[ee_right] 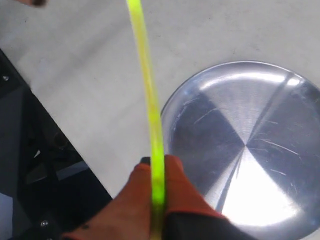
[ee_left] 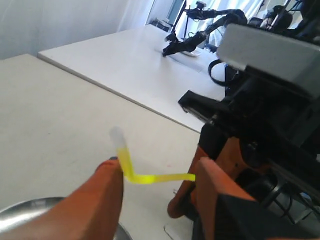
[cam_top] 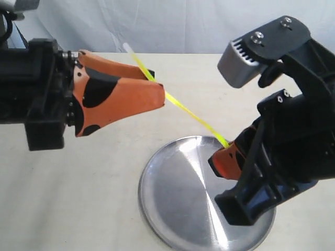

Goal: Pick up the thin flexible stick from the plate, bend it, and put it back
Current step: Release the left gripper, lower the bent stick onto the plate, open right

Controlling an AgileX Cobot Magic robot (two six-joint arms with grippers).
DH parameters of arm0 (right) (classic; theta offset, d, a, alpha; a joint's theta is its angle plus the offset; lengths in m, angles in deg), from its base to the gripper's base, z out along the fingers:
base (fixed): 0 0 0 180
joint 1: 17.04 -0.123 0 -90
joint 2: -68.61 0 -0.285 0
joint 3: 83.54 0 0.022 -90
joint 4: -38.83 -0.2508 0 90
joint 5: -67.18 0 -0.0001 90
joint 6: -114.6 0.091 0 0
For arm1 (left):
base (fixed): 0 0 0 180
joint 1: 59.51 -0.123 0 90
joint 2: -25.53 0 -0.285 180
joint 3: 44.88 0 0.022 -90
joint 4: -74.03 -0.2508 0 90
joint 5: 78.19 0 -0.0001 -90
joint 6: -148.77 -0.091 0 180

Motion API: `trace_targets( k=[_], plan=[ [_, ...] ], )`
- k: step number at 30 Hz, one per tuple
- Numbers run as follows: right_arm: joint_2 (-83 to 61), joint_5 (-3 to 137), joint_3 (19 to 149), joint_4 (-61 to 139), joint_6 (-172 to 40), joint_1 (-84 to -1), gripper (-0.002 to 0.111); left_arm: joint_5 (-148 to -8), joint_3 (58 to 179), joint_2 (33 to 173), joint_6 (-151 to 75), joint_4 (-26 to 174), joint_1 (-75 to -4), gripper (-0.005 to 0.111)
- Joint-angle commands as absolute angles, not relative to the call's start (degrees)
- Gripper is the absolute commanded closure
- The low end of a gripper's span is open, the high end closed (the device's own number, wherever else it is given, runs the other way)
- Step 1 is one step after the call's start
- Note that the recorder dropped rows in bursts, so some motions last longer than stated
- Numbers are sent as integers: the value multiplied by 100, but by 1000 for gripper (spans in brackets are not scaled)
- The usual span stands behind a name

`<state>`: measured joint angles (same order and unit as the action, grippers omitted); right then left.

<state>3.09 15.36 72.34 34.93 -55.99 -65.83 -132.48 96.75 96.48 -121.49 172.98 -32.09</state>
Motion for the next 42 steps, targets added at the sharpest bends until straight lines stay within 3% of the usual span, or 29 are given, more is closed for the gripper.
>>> trace_targets(
  k=[1,11,15,22,27,30,36,39,42],
  plan=[
    [243,1316,7257,3883,-5317,-6573,109,-13452,9968,9349,-12157,17398,-3198,61],
    [-318,1613,6799,4280,-5146,-6573,109,-12683,10098,8730,-11426,16321,-3198,61],
    [-1075,1634,6263,5380,-4529,-6573,109,-12215,10098,8284,-11316,16241,-3198,62],
    [-3073,3116,6162,5685,-4201,-6039,109,-11149,10098,6917,-11031,15601,-3198,76],
    [-3217,3109,6162,5780,-4125,-6039,109,-11033,10098,5907,-7944,12069,-3198,97],
    [-3215,3097,6152,5780,-4138,-6039,97,-11165,10098,5599,-6777,10875,-3198,99],
    [-3215,2987,6152,5688,-4118,-6039,53,-11195,10098,5305,-6421,9876,-3198,99],
    [-3084,2877,6152,5600,-4018,-6039,54,-11164,10077,5305,-6421,9843,-3198,99],
    [-2722,2874,6152,5543,-3993,-6052,70,-11016,9957,5305,-6421,9858,-3198,99]
  ],
)
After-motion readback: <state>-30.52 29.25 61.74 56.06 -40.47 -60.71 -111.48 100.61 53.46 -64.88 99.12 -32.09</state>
